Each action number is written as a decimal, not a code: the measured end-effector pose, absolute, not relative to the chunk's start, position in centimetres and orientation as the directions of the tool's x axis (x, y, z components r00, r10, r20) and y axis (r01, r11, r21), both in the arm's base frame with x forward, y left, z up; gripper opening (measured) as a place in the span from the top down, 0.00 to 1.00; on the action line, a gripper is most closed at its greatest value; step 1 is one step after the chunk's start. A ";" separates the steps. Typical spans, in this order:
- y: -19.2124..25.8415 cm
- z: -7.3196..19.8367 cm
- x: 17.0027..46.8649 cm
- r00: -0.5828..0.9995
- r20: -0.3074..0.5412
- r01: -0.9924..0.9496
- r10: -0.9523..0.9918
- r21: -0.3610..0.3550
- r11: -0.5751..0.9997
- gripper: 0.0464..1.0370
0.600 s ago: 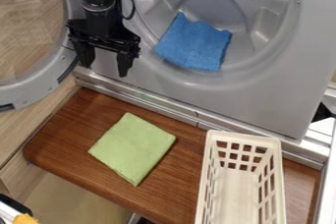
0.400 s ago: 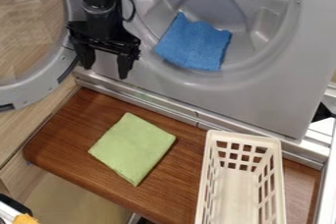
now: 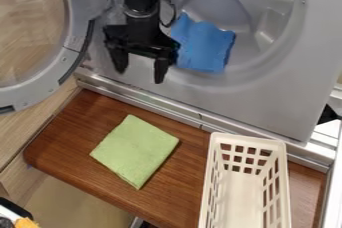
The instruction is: Get the blue cloth inside the washing machine and put it in the basket
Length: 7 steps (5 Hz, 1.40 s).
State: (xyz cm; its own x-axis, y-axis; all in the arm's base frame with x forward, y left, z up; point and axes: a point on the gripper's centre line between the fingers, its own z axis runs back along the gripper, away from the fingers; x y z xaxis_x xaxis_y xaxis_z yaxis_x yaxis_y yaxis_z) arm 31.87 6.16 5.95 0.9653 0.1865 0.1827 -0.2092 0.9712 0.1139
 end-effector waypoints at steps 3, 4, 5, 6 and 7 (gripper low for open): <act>1.8 8.7 38.5 0.897 0.427 -0.145 0.114 0.039 0.989 0.04; 2.1 8.0 40.4 0.895 0.432 -0.148 0.111 0.052 0.988 0.04; 1.9 5.8 41.9 0.920 0.377 -0.138 0.111 0.045 0.989 0.04; 2.2 4.6 42.1 0.933 0.348 -0.130 0.095 0.078 0.989 0.04; 2.3 4.2 42.0 0.947 0.309 -0.124 0.087 0.103 0.987 0.04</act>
State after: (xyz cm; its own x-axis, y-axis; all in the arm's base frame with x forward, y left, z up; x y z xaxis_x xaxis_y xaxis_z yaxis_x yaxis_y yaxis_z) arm 42.03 2.33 4.21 0.9471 0.0868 0.3091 -0.1241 0.9869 0.1032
